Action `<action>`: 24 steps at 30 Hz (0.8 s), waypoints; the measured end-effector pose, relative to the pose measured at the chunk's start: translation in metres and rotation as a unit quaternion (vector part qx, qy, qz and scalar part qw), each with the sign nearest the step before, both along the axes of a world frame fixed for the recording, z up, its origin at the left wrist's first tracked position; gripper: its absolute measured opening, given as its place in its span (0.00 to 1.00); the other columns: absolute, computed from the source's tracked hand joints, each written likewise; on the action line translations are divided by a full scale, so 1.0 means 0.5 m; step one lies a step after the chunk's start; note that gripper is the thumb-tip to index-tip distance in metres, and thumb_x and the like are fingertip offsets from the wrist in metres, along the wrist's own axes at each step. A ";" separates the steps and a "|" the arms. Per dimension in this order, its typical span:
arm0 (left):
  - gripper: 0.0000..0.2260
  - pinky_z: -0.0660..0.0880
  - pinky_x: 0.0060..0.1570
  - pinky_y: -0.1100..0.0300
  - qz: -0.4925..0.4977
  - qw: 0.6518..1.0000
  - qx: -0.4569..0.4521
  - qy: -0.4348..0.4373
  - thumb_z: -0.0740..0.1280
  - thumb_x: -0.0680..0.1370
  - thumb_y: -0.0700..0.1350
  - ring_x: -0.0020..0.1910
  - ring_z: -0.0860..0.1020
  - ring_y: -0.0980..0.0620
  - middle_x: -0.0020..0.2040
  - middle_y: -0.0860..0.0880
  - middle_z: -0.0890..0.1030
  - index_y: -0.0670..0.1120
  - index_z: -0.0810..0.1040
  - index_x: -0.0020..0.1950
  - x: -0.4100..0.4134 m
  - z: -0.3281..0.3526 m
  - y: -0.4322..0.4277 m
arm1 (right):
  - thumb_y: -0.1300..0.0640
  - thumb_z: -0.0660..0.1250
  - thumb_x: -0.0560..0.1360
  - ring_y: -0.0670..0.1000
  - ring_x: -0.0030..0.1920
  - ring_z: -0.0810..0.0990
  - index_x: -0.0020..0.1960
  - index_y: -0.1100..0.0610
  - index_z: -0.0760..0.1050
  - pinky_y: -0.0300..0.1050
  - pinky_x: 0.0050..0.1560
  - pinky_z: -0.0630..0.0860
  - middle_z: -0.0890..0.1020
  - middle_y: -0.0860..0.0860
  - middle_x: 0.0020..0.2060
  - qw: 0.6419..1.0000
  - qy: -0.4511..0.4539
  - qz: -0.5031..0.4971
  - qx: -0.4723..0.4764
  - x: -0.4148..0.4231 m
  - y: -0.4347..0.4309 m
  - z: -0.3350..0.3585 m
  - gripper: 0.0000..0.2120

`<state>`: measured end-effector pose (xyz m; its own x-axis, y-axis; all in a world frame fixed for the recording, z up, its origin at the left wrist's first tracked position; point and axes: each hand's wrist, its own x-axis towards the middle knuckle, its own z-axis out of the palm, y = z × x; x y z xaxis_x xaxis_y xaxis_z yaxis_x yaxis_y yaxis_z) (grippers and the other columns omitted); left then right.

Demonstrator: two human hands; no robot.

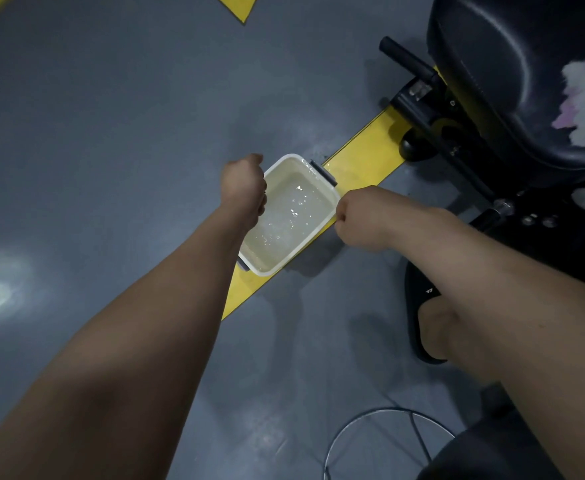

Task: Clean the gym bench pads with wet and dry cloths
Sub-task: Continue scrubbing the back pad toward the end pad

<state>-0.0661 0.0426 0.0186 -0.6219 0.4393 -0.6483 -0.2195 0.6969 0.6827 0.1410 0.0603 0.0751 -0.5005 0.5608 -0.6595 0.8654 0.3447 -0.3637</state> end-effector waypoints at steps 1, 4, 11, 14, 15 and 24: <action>0.19 0.54 0.28 0.60 0.000 1.000 0.001 0.004 0.63 0.79 0.46 0.22 0.58 0.50 0.24 0.50 0.61 0.49 0.60 0.31 0.003 0.002 0.000 | 0.58 0.58 0.79 0.49 0.38 0.73 0.44 0.53 0.72 0.40 0.32 0.64 0.76 0.50 0.42 1.000 0.000 0.002 0.002 0.001 -0.001 0.001 0.07; 0.18 0.54 0.28 0.61 -0.009 0.998 0.031 0.049 0.63 0.78 0.45 0.22 0.57 0.50 0.26 0.49 0.59 0.49 0.59 0.31 0.006 0.001 0.004 | 0.58 0.58 0.79 0.49 0.38 0.73 0.42 0.53 0.70 0.40 0.32 0.64 0.75 0.51 0.42 1.000 0.005 0.009 0.008 -0.001 -0.004 0.004 0.08; 0.09 0.65 0.35 0.57 -0.223 0.949 -0.098 0.202 0.65 0.73 0.45 0.30 0.65 0.49 0.32 0.49 0.66 0.46 0.66 0.36 -0.029 -0.076 -0.077 | 0.57 0.58 0.79 0.52 0.43 0.75 0.48 0.51 0.73 0.42 0.35 0.66 0.77 0.50 0.44 0.999 0.031 0.026 0.008 -0.021 -0.008 0.016 0.06; 0.06 0.68 0.33 0.60 -0.193 0.969 -0.032 0.154 0.64 0.76 0.39 0.36 0.70 0.51 0.41 0.49 0.70 0.45 0.69 0.50 -0.020 -0.066 -0.078 | 0.57 0.59 0.79 0.53 0.46 0.77 0.50 0.52 0.75 0.43 0.39 0.70 0.78 0.51 0.47 0.999 0.047 0.011 0.013 -0.010 -0.008 0.028 0.06; 0.07 0.71 0.35 0.59 -0.186 0.972 -0.018 0.144 0.64 0.76 0.39 0.39 0.72 0.50 0.43 0.48 0.71 0.44 0.69 0.52 -0.015 -0.058 -0.074 | 0.57 0.59 0.79 0.54 0.47 0.77 0.50 0.52 0.76 0.43 0.41 0.71 0.78 0.51 0.48 0.999 0.050 0.007 0.014 -0.007 -0.011 0.034 0.07; 0.08 0.83 0.47 0.51 -0.198 0.961 0.194 -0.014 0.66 0.84 0.46 0.41 0.80 0.50 0.41 0.45 0.79 0.41 0.77 0.53 0.132 0.178 -0.013 | 0.53 0.61 0.80 0.52 0.51 0.77 0.53 0.51 0.78 0.41 0.48 0.72 0.81 0.50 0.53 0.972 0.177 -0.131 0.087 0.080 -0.032 0.205 0.08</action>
